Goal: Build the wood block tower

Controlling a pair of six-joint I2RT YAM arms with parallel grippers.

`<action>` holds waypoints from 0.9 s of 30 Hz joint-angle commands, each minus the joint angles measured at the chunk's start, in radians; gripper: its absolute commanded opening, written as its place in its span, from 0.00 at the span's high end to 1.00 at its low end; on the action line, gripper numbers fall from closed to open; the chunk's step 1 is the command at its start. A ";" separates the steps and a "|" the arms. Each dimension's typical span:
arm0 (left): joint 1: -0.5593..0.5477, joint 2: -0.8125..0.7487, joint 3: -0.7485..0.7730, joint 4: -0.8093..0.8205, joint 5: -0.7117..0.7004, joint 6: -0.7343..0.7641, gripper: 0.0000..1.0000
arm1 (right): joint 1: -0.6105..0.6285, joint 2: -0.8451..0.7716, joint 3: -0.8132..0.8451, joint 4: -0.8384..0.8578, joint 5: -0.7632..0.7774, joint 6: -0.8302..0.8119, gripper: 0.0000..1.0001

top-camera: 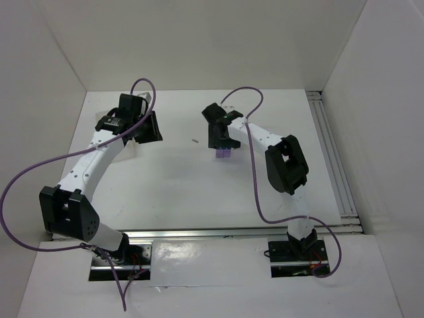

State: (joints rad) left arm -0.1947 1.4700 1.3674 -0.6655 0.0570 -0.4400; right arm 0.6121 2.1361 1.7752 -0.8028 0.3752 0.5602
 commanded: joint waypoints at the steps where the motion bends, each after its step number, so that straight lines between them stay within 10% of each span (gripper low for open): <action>1: 0.006 0.001 -0.010 0.024 0.010 0.026 0.56 | 0.011 0.001 0.032 -0.027 0.030 0.006 0.19; 11: 0.006 0.001 -0.010 0.024 0.010 0.026 0.56 | 0.011 0.001 0.050 -0.018 0.010 -0.003 0.01; 27: 0.006 -0.008 -0.010 0.024 0.010 0.026 0.56 | 0.011 0.001 0.061 -0.018 -0.008 -0.013 0.01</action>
State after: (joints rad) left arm -0.1947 1.4708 1.3674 -0.6655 0.0570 -0.4400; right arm 0.6121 2.1361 1.7947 -0.8028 0.3679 0.5522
